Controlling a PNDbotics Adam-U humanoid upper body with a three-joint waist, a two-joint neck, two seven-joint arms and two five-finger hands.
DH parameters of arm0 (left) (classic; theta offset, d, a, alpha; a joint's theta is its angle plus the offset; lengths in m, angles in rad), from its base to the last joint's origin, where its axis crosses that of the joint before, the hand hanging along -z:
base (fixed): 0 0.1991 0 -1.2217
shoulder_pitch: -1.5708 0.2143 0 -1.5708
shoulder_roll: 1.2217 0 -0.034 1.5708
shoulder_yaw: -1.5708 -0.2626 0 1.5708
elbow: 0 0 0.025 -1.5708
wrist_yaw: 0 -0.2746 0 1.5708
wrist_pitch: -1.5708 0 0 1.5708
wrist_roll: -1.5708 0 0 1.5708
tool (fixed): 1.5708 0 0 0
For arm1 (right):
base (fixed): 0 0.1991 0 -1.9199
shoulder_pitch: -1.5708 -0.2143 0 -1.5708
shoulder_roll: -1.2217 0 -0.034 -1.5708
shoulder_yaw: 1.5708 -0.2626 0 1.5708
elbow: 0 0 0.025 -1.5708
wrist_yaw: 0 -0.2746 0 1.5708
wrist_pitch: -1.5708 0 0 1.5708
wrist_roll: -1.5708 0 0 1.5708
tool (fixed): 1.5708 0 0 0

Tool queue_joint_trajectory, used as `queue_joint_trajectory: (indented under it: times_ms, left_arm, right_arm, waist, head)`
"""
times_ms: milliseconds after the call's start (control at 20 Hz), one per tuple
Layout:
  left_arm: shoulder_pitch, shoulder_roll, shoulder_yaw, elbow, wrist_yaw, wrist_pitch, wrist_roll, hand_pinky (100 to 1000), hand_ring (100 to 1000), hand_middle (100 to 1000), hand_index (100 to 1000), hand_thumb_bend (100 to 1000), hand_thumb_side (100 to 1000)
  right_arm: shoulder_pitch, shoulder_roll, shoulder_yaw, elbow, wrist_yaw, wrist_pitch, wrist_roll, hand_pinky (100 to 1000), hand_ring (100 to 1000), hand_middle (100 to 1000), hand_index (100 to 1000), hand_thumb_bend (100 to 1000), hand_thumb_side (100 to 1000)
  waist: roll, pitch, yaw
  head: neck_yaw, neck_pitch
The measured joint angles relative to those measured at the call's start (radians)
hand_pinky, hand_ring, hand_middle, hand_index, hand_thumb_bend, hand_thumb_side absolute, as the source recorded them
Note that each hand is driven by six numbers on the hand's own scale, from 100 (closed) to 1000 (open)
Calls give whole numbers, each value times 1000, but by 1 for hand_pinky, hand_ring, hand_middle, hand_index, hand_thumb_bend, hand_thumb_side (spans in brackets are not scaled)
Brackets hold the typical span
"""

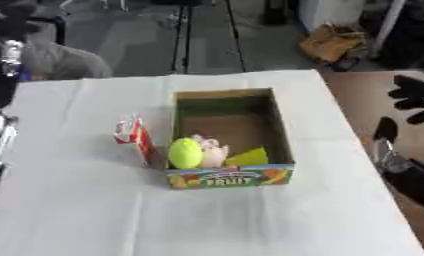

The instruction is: Pick up objects on the table and place them in the box.

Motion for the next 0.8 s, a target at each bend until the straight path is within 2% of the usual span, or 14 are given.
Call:
queue_joint_trajectory:
  times_ms: [150, 250, 550, 800]
  left_arm:
    - [132, -21, 47, -58, 42, 23, -3, 671, 789, 813, 878, 472, 955]
    - [178, -49, 66, -77, 49, 40, -10, 671, 789, 813, 878, 472, 955]
    - [211, -108, 92, -112, 45, 70, -32, 672, 791, 814, 883, 491, 903]
    - [212, -120, 92, -127, 27, 78, -75, 672, 789, 811, 881, 483, 882]
  right_arm:
    - [1, 0, -2, 0, 2, 3, -2, 610, 717, 735, 928, 100, 275]
    - [1, 0, -3, 0, 3, 4, -4, 610, 717, 735, 928, 100, 275]
    - [2, 0, -6, 0, 3, 7, -5, 610, 717, 735, 929, 100, 283]
    - [2, 0, -6, 0, 3, 8, -8, 610, 717, 735, 929, 100, 288]
  waist:
    - [-1, 0, 20]
    - [-3, 0, 22]
    - [-5, 0, 29]
    - [-5, 6, 29]
  head:
    - [-5, 6]
    - [-8, 9]
    - [-14, 14]
    - [-17, 15]
